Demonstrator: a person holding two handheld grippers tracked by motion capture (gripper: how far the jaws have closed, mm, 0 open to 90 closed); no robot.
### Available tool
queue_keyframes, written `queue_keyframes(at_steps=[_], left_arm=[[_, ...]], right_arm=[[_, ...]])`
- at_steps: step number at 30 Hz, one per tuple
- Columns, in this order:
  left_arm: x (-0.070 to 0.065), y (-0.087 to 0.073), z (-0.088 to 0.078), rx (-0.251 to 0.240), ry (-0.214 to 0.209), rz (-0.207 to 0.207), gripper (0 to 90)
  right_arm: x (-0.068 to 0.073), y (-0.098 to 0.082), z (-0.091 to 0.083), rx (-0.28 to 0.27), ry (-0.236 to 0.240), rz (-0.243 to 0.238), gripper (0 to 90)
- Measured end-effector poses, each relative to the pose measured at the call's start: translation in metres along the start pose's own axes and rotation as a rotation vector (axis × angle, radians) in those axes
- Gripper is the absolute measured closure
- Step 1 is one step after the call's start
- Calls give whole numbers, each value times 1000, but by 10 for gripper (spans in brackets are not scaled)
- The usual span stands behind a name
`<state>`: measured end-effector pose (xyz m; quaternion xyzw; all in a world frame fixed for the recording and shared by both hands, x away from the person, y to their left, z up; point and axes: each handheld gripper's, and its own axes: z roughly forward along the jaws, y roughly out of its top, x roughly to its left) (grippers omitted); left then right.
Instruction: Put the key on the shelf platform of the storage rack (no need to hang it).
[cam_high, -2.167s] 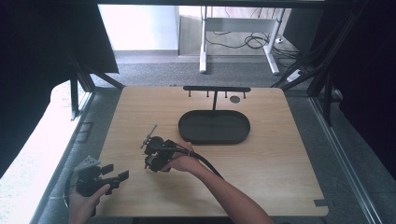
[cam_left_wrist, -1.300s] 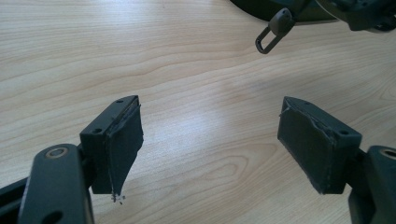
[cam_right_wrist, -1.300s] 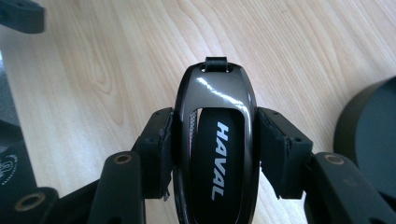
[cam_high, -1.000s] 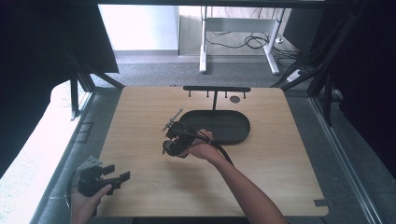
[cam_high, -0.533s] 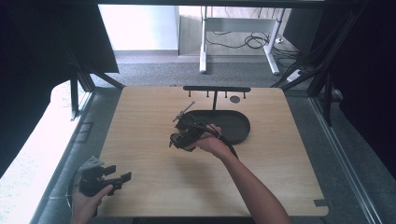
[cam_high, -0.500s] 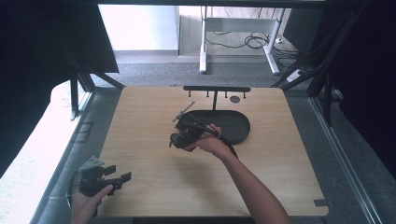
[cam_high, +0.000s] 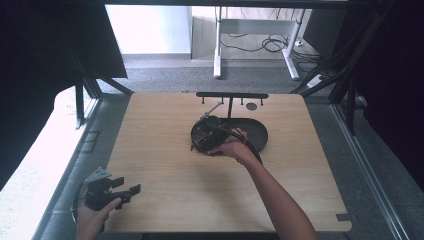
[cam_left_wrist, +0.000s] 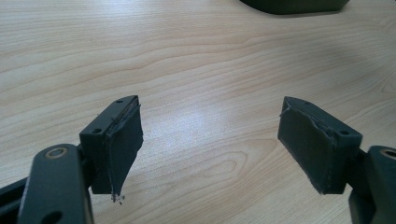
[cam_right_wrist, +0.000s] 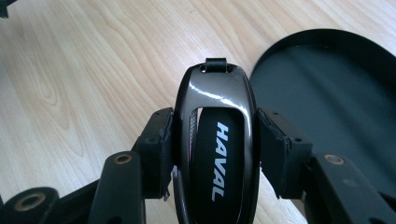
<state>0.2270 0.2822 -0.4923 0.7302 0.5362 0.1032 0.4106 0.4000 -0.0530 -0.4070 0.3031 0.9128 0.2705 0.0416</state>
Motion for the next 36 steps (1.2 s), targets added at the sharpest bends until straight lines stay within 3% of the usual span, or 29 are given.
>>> queue_keyframes(at_steps=[19, 36], left_arm=[[0, 0, 0, 2, 1, -3, 222], [0, 0, 1, 7, 2, -2, 222]], right_arm=[[-38, -11, -17, -18, -44, 77, 490], [-60, -20, -20, -18, -78, 115, 490]])
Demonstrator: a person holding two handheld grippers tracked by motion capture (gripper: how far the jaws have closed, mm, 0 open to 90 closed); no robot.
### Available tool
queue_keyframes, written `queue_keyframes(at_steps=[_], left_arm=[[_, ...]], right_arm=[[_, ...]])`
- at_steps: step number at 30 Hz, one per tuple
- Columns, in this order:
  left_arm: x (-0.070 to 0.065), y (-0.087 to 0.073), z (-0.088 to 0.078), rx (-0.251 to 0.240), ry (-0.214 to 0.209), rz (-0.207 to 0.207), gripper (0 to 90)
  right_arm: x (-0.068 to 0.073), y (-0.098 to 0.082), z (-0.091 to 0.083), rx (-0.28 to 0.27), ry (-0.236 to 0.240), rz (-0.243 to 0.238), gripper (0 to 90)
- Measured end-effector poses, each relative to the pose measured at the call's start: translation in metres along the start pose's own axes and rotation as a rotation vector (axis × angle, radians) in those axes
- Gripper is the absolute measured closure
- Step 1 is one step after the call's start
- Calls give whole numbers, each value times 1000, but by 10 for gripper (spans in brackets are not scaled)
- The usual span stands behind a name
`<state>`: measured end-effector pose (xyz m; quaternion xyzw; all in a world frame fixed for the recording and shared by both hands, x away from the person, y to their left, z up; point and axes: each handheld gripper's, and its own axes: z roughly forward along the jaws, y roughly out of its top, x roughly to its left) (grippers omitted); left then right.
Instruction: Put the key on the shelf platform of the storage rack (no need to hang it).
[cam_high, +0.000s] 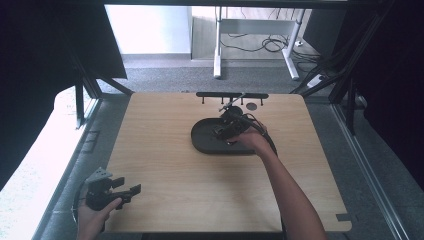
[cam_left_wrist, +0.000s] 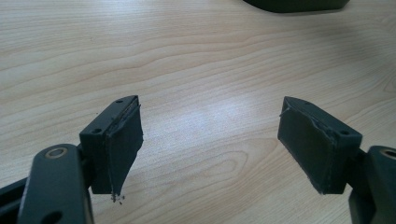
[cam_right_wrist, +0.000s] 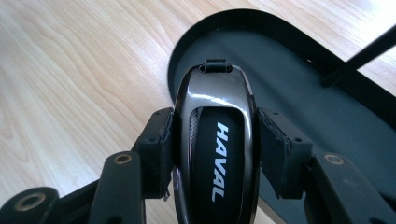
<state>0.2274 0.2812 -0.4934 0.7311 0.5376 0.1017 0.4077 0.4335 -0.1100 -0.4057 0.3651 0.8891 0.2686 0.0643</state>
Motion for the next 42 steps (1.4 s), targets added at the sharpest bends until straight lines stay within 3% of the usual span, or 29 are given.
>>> queue_keyframes(at_steps=[9, 14, 30, 42], left_arm=[[1, 0, -1, -3, 2, 3, 221], [1, 0, -1, -2, 3, -1, 221], [2, 0, -1, 1, -2, -1, 221], [2, 0, -1, 2, -3, -2, 221]], right_arm=[[-16, -2, 6, 10, -21, 33, 489], [-20, -3, 19, 30, -45, 48, 490], [-32, 7, 46, 52, -53, 45, 489], [-37, 2, 64, 61, -77, 46, 489]])
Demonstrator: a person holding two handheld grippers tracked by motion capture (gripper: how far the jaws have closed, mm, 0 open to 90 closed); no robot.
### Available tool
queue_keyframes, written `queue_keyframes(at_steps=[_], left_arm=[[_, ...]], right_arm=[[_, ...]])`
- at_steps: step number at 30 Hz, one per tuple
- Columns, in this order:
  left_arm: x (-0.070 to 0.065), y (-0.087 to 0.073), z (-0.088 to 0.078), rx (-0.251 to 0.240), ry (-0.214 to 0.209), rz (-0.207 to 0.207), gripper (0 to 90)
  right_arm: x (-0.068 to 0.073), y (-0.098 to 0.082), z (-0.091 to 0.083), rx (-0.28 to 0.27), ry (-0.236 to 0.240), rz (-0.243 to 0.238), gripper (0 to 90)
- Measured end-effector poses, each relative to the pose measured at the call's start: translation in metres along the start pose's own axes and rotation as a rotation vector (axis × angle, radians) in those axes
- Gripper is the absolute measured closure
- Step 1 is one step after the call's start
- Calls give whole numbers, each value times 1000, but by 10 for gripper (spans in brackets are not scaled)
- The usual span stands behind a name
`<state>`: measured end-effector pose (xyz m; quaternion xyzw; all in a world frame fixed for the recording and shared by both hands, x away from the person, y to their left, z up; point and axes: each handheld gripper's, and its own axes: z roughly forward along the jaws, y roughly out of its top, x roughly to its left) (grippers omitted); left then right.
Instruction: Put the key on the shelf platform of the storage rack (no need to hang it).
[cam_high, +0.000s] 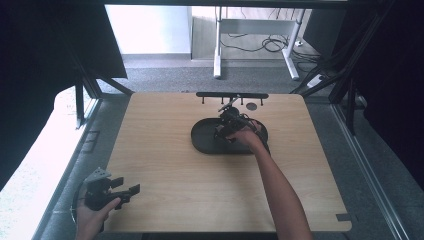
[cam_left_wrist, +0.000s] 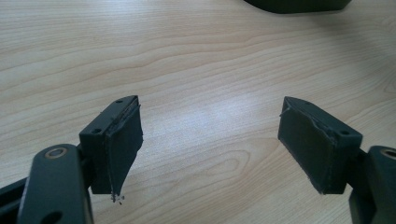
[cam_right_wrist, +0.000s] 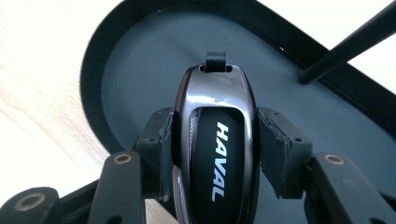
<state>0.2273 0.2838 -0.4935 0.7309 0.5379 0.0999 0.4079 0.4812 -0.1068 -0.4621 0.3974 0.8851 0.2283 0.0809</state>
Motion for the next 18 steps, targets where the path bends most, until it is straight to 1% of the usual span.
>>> queue_keyframes(at_steps=[3, 6, 10, 18], left_arm=[[-1, 0, 2, 5, -2, 4, 220], [-2, 0, 2, 3, -1, 3, 220], [0, 0, 1, 1, 2, 0, 220], [-2, 0, 2, 6, -2, 7, 220]], right_arm=[[0, -3, 5, 13, -8, 2, 488], [-2, -6, 9, 13, -14, 1, 488], [-4, -8, 11, 20, -19, 6, 488], [-11, -17, 15, 31, -43, 12, 488]])
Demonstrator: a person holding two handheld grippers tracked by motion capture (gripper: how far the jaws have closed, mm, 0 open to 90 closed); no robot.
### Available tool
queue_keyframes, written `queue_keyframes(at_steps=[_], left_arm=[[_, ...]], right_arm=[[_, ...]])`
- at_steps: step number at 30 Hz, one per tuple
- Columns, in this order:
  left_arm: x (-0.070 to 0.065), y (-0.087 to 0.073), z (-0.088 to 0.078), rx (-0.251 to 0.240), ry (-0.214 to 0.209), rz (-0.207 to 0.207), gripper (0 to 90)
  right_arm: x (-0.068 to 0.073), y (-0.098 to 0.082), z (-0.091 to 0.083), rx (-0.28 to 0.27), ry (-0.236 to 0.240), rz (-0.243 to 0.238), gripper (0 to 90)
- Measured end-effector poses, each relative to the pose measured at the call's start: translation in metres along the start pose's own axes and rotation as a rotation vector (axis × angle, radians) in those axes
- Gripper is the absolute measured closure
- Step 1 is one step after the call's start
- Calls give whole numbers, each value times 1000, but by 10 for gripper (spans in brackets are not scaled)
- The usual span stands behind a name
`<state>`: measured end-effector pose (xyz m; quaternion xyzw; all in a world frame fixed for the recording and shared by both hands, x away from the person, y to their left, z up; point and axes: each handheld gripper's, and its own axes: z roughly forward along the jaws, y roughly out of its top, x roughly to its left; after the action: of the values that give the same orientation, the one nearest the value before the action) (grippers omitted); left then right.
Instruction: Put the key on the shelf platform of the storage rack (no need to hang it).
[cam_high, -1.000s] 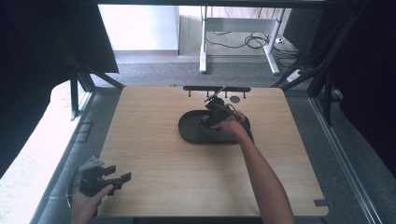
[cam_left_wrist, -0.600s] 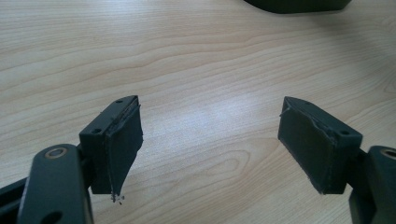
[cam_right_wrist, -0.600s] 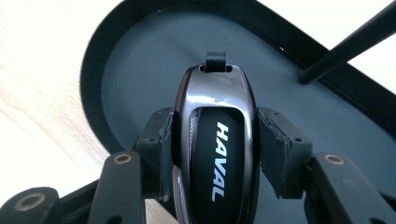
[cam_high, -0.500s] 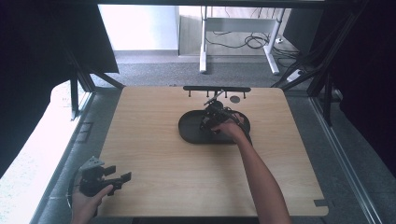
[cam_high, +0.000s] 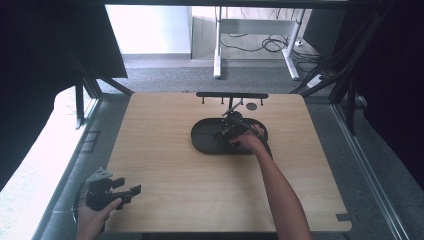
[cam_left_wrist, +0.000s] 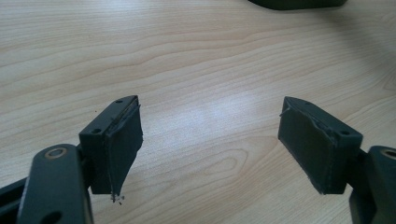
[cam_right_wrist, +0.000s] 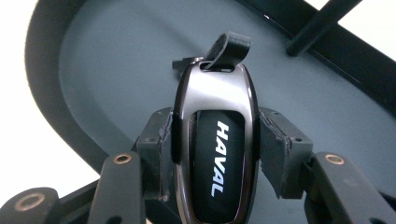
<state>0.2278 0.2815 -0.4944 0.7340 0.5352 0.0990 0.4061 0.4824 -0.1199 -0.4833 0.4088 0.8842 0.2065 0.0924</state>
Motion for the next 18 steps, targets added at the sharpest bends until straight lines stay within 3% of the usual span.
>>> queue_keyframes(at_steps=[4, 18], left_arm=[[0, 0, 0, -1, -1, -1, 219], [2, -1, 1, 3, 2, -8, 219]], right_arm=[[-3, -3, 6, 13, -24, -17, 488], [-9, -12, 22, 49, -35, 18, 487]])
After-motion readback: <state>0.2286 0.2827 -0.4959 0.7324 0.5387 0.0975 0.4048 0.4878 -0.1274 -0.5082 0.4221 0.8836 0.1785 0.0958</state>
